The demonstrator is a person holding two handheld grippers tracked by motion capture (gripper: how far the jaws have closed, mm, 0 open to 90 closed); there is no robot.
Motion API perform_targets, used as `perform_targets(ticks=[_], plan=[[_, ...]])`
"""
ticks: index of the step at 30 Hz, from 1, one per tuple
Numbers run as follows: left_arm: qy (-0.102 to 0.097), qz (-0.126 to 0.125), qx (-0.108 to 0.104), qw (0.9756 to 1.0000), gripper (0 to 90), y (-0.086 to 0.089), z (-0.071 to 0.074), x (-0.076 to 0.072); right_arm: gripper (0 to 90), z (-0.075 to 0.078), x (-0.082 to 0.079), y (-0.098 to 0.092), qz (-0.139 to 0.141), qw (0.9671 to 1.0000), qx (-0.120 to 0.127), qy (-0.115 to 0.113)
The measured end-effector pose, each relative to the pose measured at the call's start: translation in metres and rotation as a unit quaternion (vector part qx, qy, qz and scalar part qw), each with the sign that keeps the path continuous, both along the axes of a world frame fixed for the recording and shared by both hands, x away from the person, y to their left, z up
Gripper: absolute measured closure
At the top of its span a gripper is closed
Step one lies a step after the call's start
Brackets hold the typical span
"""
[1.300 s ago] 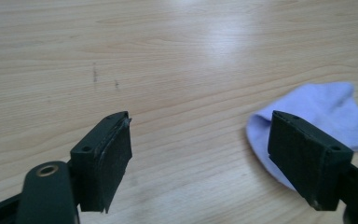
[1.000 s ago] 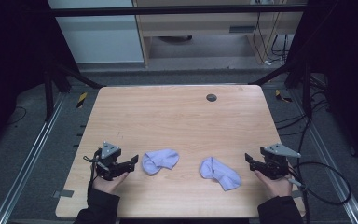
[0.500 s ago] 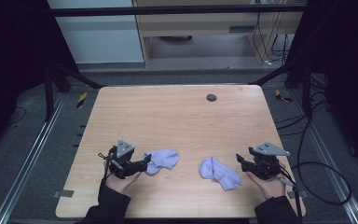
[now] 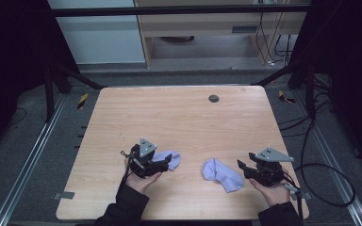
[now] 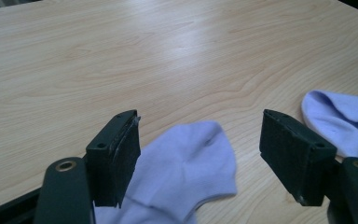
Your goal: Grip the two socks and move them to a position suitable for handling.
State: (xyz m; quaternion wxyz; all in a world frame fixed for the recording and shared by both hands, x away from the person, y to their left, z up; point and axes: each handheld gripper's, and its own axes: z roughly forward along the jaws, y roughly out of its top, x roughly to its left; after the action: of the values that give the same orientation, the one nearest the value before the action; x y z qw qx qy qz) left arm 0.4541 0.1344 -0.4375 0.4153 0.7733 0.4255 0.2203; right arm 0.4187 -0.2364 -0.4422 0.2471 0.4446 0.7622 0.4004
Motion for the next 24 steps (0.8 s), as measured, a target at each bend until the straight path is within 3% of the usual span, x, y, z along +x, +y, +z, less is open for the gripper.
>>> perform_targets(ticks=[3,24], plan=[[-0.002,-0.004,0.002,1.0,28.7,-0.006,0.0,0.0,47.4,-0.002,-0.004,0.0,-0.002,1.0,0.004,-0.004],[0.005,-0.04,0.02,0.999,34.0,-0.066,-0.014,-0.001,48.7,-0.021,-0.015,0.005,0.04,0.9987,-0.012,0.029]])
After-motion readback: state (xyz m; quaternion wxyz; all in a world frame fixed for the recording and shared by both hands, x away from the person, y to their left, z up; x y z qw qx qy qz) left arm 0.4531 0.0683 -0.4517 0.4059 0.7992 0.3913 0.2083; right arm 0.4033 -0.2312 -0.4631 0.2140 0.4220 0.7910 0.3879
